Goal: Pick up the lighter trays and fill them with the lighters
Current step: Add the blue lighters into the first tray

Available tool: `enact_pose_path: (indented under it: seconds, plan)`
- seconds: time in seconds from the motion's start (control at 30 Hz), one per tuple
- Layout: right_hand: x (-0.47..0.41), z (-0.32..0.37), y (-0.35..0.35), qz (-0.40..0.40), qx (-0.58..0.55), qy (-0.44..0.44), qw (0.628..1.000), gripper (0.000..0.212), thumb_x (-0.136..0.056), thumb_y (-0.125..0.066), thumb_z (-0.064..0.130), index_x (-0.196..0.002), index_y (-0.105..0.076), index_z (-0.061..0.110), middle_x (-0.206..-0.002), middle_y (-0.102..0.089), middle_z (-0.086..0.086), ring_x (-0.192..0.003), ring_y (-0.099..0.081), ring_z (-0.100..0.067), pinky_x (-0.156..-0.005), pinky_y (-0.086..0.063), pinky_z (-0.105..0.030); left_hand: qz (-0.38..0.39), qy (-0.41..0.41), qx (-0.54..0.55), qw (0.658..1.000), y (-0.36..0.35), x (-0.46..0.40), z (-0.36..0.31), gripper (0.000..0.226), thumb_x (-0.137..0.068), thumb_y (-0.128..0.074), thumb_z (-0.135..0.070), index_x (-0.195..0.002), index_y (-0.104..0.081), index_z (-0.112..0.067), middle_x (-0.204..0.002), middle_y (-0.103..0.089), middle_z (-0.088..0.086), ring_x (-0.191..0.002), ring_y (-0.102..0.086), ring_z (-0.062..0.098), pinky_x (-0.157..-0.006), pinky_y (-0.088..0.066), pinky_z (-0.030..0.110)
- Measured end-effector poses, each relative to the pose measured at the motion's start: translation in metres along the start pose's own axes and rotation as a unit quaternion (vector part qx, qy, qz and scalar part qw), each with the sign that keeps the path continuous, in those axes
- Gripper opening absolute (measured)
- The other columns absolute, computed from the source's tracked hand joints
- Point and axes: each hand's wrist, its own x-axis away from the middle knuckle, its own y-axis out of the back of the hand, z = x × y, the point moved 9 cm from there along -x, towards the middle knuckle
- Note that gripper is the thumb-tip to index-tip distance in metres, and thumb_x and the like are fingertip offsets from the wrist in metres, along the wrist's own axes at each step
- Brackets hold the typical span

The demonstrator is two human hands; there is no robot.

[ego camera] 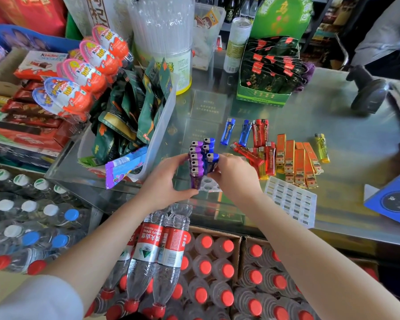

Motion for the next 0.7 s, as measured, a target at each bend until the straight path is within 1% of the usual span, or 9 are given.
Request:
enact_pose_path:
  seconds: [0.1,0.17,0.23,0.3,0.37,0.4,0.53,0.6,0.7]
  plan:
    - [0.002,-0.003,-0.001,0.005,-0.012,-0.016,1.0,0.023,-0.089,-0.056,0.031,-0.095,-0.056,0.008,-0.091,-0.061,-0.007,-0.075,-0.055,-0.026,-0.059,-0.043,-0.032,0.003,-0.003,0.004,1.0,0.0,0.0,0.001,0.071,-0.065,-0.078,-0.032,-0.125,-0.041,-0.03,-0.113,-0.045,-0.017,-0.111,-0.043,0.006,-0.093,-0.034,0.029]
    - [0.003,-0.005,-0.002,0.014,-0.063,-0.022,0.998,0.024,-0.085,-0.062,0.031,-0.095,-0.056,0.01,-0.09,-0.063,-0.006,-0.075,-0.057,-0.025,-0.062,-0.049,-0.034,0.005,-0.003,0.011,1.0,0.0,-0.001,0.0,0.069,-0.064,-0.076,-0.037,-0.122,-0.04,-0.034,-0.112,-0.047,-0.017,-0.112,-0.044,0.009,-0.093,-0.035,0.031]
    - [0.003,-0.008,0.0,0.025,-0.115,-0.033,0.992,0.035,-0.079,-0.068,0.036,-0.098,-0.054,0.011,-0.087,-0.061,-0.002,-0.077,-0.059,-0.023,-0.066,-0.052,-0.036,0.008,-0.004,0.019,1.0,0.0,-0.001,-0.002,0.066,-0.062,-0.071,-0.044,-0.119,-0.04,-0.038,-0.11,-0.048,-0.018,-0.111,-0.046,0.009,-0.092,-0.036,0.03]
    - [0.003,-0.008,0.007,0.006,-0.166,-0.038,0.985,0.039,-0.076,-0.07,0.037,-0.101,-0.054,0.011,-0.086,-0.061,0.001,-0.075,-0.058,-0.018,-0.067,-0.051,-0.032,0.011,-0.009,0.026,1.0,0.0,0.0,-0.004,0.064,-0.06,-0.066,-0.051,-0.117,-0.039,-0.041,-0.111,-0.049,-0.019,-0.11,-0.046,0.008,-0.091,-0.036,0.029]
    - [0.003,-0.007,0.017,-0.036,-0.203,-0.022,0.978,0.031,-0.078,-0.069,0.03,-0.097,-0.055,0.01,-0.085,-0.061,0.002,-0.071,-0.057,-0.015,-0.066,-0.049,-0.028,0.013,-0.012,0.029,0.999,0.0,0.0,-0.004,0.064,-0.06,-0.064,-0.052,-0.118,-0.04,-0.04,-0.113,-0.051,-0.018,-0.111,-0.047,0.008,-0.092,-0.036,0.03]
    - [0.004,-0.005,0.02,-0.051,-0.21,-0.011,0.976,0.027,-0.079,-0.069,0.027,-0.094,-0.055,0.01,-0.084,-0.061,0.002,-0.069,-0.056,-0.015,-0.065,-0.049,-0.029,0.012,-0.012,0.029,0.999,0.0,0.0,-0.003,0.064,-0.06,-0.064,-0.052,-0.119,-0.04,-0.039,-0.113,-0.051,-0.017,-0.111,-0.046,0.008,-0.092,-0.036,0.03]
    - [0.004,-0.003,0.022,-0.068,-0.197,0.001,0.978,0.019,-0.081,-0.068,0.021,-0.089,-0.056,0.009,-0.079,-0.058,0.003,-0.068,-0.056,-0.017,-0.065,-0.052,-0.036,0.013,-0.011,0.025,1.0,-0.001,-0.001,-0.002,0.067,-0.06,-0.063,-0.053,-0.121,-0.041,-0.037,-0.113,-0.05,-0.017,-0.11,-0.046,0.007,-0.09,-0.035,0.028]
    - [0.002,-0.002,0.023,-0.065,-0.181,0.009,0.981,0.019,-0.081,-0.068,0.022,-0.089,-0.057,0.009,-0.078,-0.056,0.005,-0.067,-0.055,-0.015,-0.063,-0.051,-0.034,0.012,-0.012,0.024,1.0,-0.001,-0.001,-0.001,0.068,-0.061,-0.064,-0.052,-0.122,-0.042,-0.035,-0.113,-0.05,-0.016,-0.11,-0.046,0.008,-0.091,-0.036,0.029]
    - [-0.001,-0.003,0.016,0.011,-0.124,0.057,0.991,0.015,-0.082,-0.065,0.017,-0.094,-0.059,0.01,-0.083,-0.056,0.007,-0.063,-0.047,-0.005,-0.065,-0.049,-0.031,0.014,-0.007,0.019,1.0,-0.001,-0.001,0.0,0.068,-0.064,-0.073,-0.042,-0.123,-0.043,-0.031,-0.113,-0.05,-0.016,-0.111,-0.046,0.009,-0.092,-0.037,0.031]
